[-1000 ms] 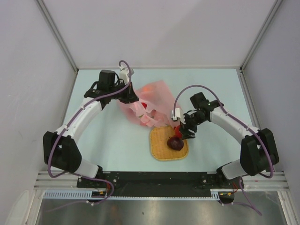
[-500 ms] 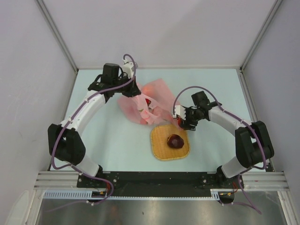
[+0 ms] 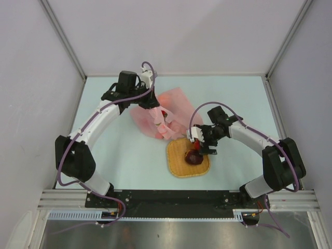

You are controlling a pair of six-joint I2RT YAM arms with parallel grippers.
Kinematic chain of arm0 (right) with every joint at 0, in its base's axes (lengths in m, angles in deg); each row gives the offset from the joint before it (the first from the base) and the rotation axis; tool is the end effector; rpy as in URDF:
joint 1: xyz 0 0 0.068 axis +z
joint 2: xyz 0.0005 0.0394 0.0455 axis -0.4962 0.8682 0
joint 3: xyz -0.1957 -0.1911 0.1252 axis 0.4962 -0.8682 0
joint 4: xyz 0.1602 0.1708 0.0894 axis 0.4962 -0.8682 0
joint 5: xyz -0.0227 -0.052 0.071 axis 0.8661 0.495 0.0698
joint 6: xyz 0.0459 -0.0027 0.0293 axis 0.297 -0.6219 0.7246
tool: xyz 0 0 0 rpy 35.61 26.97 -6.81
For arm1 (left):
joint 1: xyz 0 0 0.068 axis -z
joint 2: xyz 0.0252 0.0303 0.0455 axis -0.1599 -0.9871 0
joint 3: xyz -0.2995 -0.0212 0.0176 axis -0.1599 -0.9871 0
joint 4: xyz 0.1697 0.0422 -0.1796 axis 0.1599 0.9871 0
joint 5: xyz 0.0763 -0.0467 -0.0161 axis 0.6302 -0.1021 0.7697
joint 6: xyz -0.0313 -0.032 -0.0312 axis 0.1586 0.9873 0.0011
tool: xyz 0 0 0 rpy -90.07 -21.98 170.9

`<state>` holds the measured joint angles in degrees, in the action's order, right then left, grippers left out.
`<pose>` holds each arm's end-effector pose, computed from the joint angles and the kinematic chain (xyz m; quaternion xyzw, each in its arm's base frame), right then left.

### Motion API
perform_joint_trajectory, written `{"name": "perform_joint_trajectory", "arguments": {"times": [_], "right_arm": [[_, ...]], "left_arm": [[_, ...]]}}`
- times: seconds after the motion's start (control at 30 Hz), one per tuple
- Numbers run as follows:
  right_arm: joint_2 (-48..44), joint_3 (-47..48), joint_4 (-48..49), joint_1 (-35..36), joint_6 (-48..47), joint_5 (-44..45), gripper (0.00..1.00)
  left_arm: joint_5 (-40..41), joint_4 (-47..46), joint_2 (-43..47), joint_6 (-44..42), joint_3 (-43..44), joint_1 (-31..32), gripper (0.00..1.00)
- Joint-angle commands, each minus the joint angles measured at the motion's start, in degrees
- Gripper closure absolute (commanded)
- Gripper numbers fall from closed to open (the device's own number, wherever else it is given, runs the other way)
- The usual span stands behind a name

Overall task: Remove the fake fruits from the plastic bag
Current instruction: Place the fake fruit on the plate, then take out the fake fruit from the plastic bag.

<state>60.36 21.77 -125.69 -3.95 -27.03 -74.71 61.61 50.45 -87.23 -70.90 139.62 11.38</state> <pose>0.2295 0.1321 0.2367 -0.7554 0.5758 0.1752 0.2590 0.3196 -0.1385 0.3590 0.2511 0.8405 -0.2968 0.3774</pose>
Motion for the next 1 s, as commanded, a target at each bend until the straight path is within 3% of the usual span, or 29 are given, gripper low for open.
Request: {"name": "perform_joint_trajectory", "arguments": {"times": [0.0,0.27,0.37,0.57,0.67,0.8,0.97], "right_arm": [[0.0,0.0,-1.1,0.0,-1.7,0.3,0.0],[-4.0,2.2,2.5,-5.0,2.7,-2.9,0.0],[-5.1,5.1,6.6,-5.3,12.4,-6.1,0.0],[-5.9,6.7,27.0,0.9,34.9,-4.8,0.02],[-3.2,6.8,33.4,4.3,42.4,-0.1,0.08],[2.8,8.9,41.7,7.1,49.7,1.7,0.28],[11.0,15.1,47.3,8.0,59.4,5.9,0.41]], "left_arm": [[0.7,-0.7,0.5,-1.3,2.0,0.2,1.0],[0.4,-0.4,1.6,-2.7,2.5,0.2,1.0],[-0.9,0.7,2.7,-3.3,3.5,0.2,1.0],[-3.2,2.8,7.2,-5.4,3.6,0.2,1.0],[-4.7,3.6,8.8,-6.2,3.6,0.2,1.0],[-6.5,5.3,12.1,-7.4,2.4,0.2,1.0],[-7.7,6.9,16.4,-9.0,-2.7,0.2,1.0]]}}
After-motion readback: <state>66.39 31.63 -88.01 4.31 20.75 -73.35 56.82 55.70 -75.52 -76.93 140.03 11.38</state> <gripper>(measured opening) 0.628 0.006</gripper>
